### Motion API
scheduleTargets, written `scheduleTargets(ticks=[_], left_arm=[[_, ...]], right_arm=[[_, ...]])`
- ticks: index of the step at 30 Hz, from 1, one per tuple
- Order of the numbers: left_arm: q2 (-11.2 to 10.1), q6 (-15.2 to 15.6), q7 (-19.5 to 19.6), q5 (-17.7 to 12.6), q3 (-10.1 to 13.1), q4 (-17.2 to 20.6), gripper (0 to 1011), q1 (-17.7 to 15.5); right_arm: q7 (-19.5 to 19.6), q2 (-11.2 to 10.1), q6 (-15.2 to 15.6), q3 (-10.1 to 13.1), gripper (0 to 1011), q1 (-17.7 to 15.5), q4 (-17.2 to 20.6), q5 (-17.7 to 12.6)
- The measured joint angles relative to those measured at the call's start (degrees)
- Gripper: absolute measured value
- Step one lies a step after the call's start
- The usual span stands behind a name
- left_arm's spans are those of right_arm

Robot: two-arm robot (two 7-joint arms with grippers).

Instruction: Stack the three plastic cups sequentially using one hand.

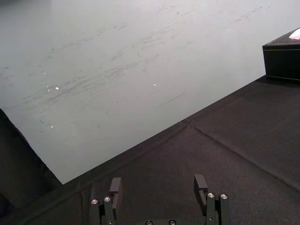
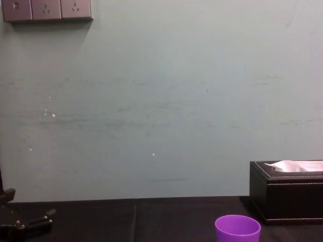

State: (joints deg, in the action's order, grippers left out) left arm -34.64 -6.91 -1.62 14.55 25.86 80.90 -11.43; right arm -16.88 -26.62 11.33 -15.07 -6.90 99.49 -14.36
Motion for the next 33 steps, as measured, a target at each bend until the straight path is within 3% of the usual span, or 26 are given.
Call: scheduleTargets(ticks=[5, 14, 24, 33], left_arm=[[0.00, 0.00, 0.00, 0.00, 0.00, 0.00, 1000, 0.00], [0.00, 0.00, 0.00, 0.00, 0.00, 0.00, 1000, 0.00], [0.00, 0.00, 0.00, 0.00, 0.00, -0.01, 1000, 0.00], [0.00, 0.00, 0.00, 0.00, 0.00, -0.01, 1000, 0.00]], right_arm=[[0.04, -0.02, -0.01, 0.00, 729, -0.02, 0.03, 0.00], [-1.79, -1.16, 1.05, 0.23, 721, -0.04, 2.00, -0.13], [-4.30, -2.94, 6.85, 1.39, 721, 2.79, 5.34, -3.86], [-5.85, -3.70, 12.08, 0.18, 721, 8.84, 7.80, -6.77]])
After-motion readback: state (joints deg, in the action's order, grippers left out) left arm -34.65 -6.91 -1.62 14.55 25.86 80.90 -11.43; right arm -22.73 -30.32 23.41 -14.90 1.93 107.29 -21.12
